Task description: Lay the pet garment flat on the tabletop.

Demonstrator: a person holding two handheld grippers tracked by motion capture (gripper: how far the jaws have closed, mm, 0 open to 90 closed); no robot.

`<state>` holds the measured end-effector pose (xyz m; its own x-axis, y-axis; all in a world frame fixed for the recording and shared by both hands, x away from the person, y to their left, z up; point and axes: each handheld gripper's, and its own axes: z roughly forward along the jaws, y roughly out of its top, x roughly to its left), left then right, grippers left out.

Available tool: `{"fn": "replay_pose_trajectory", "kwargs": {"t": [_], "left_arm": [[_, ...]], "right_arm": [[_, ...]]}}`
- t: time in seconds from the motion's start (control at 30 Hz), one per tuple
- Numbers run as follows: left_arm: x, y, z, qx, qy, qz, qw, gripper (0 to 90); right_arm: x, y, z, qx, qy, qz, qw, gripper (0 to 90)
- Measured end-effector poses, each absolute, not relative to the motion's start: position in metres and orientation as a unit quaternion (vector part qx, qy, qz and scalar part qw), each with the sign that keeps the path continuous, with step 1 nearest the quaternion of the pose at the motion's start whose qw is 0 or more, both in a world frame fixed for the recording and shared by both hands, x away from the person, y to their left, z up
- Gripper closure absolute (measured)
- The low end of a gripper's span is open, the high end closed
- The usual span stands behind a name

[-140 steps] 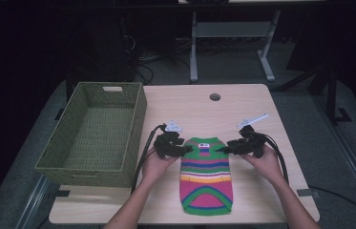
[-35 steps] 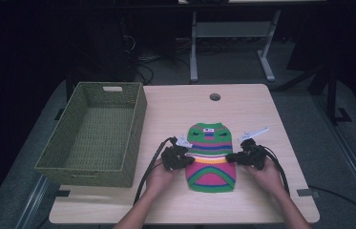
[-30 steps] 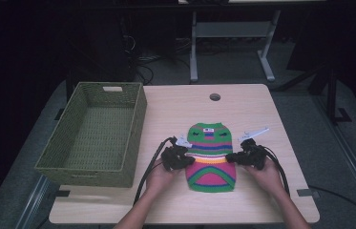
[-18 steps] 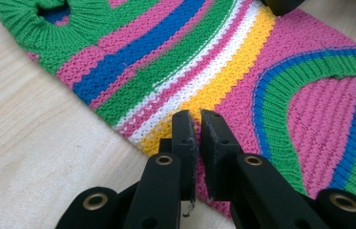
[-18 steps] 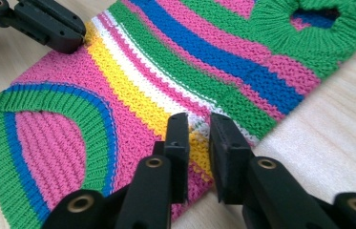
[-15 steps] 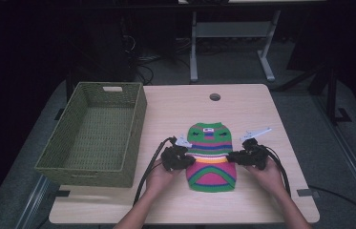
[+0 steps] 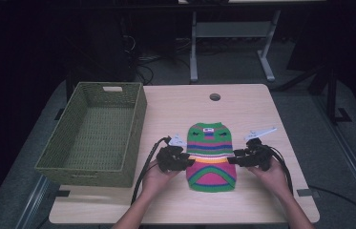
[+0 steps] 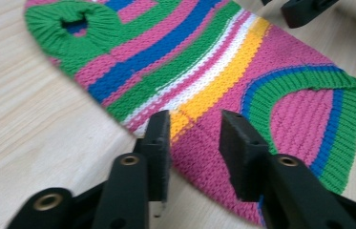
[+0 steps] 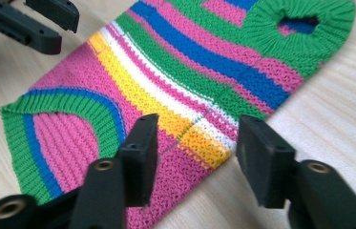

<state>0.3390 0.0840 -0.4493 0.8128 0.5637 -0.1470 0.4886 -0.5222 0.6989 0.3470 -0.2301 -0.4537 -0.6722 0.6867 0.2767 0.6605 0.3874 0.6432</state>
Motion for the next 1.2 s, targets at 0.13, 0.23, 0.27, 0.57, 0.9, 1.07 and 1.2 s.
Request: {"fn": "replay_pose_trajectory", "kwargs": {"t": [0.13, 0.23, 0.27, 0.57, 0.9, 1.07, 1.2], "left_arm": [[0.338, 0.09, -0.45, 0.866, 0.313, 0.048, 0.387, 56.1], [0.337, 0.094, -0.45, 0.86, 0.322, 0.048, 0.394, 48.5], [0.336, 0.095, -0.449, 0.859, 0.323, 0.052, 0.394, 44.7], [0.329, 0.097, -0.446, 0.858, 0.321, 0.052, 0.397, 27.5], [0.321, 0.105, -0.447, 0.853, 0.329, 0.054, 0.402, 22.7], [0.316, 0.109, -0.445, 0.855, 0.324, 0.052, 0.402, 22.4], [0.313, 0.111, -0.444, 0.853, 0.323, 0.054, 0.407, 21.9]], "right_arm": [[0.345, -0.231, -0.452, 0.405, 0.832, 0.378, 0.019, 40.6], [0.343, -0.231, -0.452, 0.402, 0.835, 0.374, 0.025, 36.3], [0.343, -0.232, -0.451, 0.401, 0.836, 0.374, 0.027, 35.2], [0.337, -0.237, -0.447, 0.401, 0.835, 0.377, 0.026, 28.5], [0.33, -0.247, -0.441, 0.398, 0.834, 0.38, 0.03, 26.4], [0.324, -0.25, -0.439, 0.393, 0.837, 0.38, 0.032, 26.2], [0.32, -0.254, -0.439, 0.391, 0.834, 0.387, 0.032, 26.2]]}}
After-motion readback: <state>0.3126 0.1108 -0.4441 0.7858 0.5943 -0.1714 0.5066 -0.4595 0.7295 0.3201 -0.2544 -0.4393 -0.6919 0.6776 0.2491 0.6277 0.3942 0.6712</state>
